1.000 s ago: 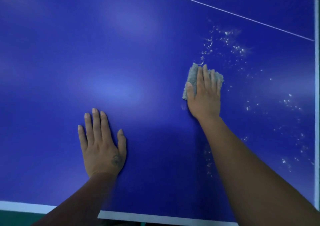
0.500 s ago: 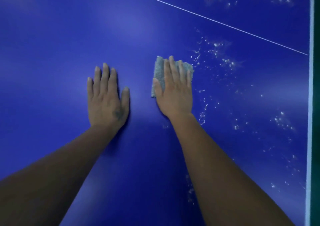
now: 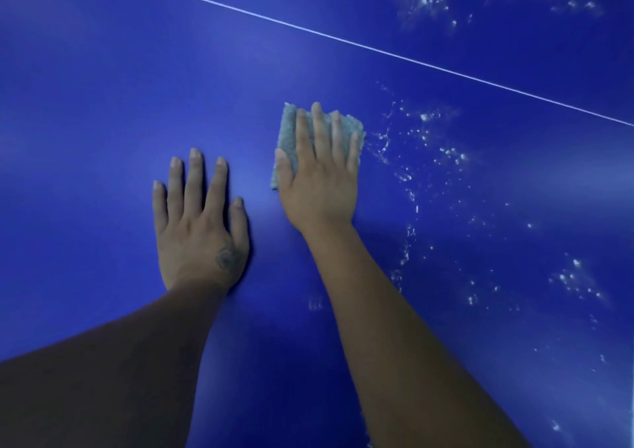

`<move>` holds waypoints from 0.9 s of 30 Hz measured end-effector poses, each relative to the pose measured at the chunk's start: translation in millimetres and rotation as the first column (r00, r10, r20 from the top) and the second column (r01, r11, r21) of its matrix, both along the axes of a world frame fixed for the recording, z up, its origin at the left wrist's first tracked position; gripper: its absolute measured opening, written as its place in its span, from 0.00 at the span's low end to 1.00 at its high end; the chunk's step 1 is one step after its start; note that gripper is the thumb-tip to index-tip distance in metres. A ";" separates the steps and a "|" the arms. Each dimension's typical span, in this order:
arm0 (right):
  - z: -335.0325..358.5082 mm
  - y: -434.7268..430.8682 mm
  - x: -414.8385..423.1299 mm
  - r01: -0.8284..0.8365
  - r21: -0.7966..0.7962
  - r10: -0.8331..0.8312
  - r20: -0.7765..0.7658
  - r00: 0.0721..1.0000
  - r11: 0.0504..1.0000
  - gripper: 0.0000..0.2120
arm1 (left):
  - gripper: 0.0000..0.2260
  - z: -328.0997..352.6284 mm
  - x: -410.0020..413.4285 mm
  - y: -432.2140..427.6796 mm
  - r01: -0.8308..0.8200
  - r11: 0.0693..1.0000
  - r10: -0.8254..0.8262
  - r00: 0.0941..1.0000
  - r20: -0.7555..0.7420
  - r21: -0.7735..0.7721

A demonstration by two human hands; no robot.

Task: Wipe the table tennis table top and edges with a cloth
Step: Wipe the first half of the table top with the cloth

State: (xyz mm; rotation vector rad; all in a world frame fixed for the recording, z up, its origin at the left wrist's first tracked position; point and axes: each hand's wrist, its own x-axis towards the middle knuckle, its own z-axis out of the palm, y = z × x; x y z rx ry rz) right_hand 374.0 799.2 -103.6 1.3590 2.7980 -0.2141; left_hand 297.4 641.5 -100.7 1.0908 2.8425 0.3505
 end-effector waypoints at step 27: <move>5.7 143.0 62.6 0.375 -0.033 -0.374 0.044 0.927 0.926 0.33 | 0.27 -7.0 -1.9 2.0 0.032 0.996 -0.024 0.995 -0.095 0.086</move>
